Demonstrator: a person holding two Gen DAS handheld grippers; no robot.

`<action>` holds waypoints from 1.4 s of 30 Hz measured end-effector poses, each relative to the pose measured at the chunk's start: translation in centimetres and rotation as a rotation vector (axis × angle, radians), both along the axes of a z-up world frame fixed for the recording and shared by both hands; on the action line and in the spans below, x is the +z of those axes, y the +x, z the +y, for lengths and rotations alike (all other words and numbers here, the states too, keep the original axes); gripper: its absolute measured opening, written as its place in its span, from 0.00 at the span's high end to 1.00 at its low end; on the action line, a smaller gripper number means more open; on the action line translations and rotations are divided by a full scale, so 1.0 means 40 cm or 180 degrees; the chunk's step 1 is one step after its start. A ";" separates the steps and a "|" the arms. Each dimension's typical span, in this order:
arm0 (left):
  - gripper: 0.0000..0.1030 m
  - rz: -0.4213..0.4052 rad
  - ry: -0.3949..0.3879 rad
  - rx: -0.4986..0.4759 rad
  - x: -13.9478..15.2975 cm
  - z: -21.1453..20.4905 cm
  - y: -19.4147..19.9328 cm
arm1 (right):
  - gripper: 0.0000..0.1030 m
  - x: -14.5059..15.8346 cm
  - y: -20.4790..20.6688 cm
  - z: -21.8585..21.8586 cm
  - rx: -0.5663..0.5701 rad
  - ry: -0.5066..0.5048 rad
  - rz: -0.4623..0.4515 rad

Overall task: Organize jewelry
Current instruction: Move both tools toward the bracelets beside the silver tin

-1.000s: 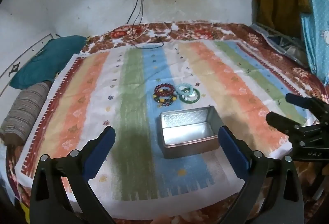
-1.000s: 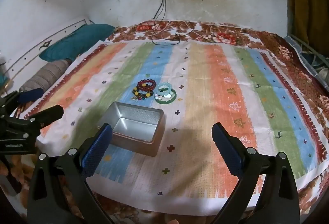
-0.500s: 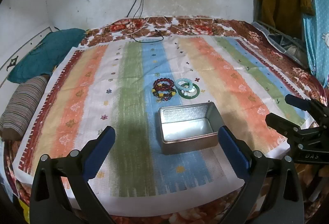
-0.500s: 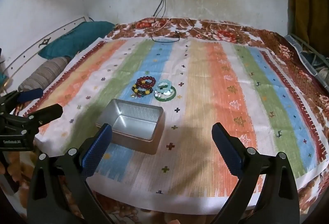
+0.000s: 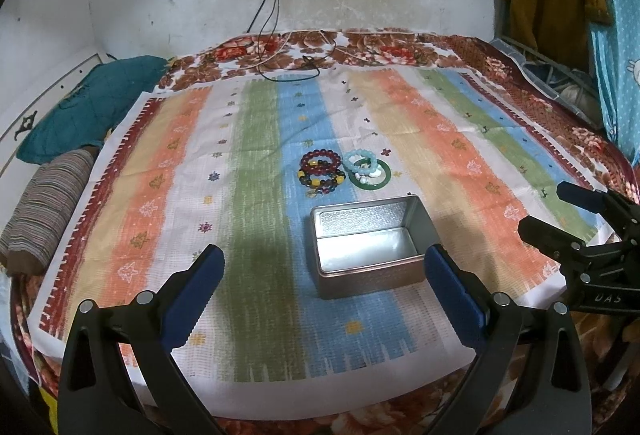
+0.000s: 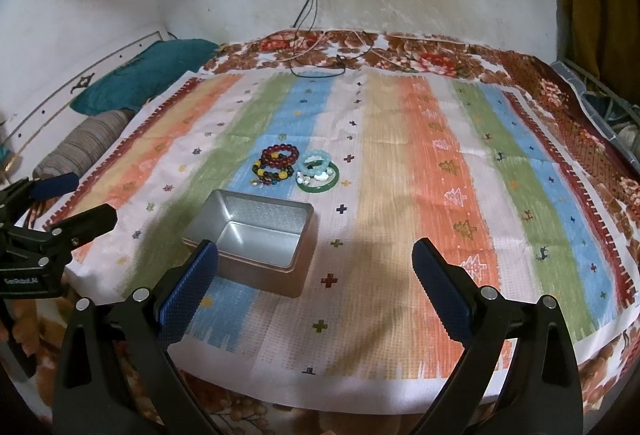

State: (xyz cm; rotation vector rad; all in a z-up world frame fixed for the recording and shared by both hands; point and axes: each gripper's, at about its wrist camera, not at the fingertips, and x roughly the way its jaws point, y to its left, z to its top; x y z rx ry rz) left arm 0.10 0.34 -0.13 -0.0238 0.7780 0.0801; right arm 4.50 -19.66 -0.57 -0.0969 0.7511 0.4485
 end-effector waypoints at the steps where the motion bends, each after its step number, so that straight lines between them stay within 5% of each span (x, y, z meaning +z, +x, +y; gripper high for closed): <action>1: 0.05 0.0002 -0.0006 -0.0001 0.000 0.001 -0.001 | 0.05 0.000 0.001 -0.001 0.0003 -0.0001 -0.0001; 26: 0.05 0.0057 -0.0016 0.0049 -0.013 0.004 0.006 | 0.05 -0.026 0.029 0.005 0.0008 -0.0033 0.0172; 42: 0.05 0.0204 0.0058 0.0160 0.001 0.034 0.138 | 0.05 -0.002 0.147 0.047 -0.0023 -0.0202 0.0230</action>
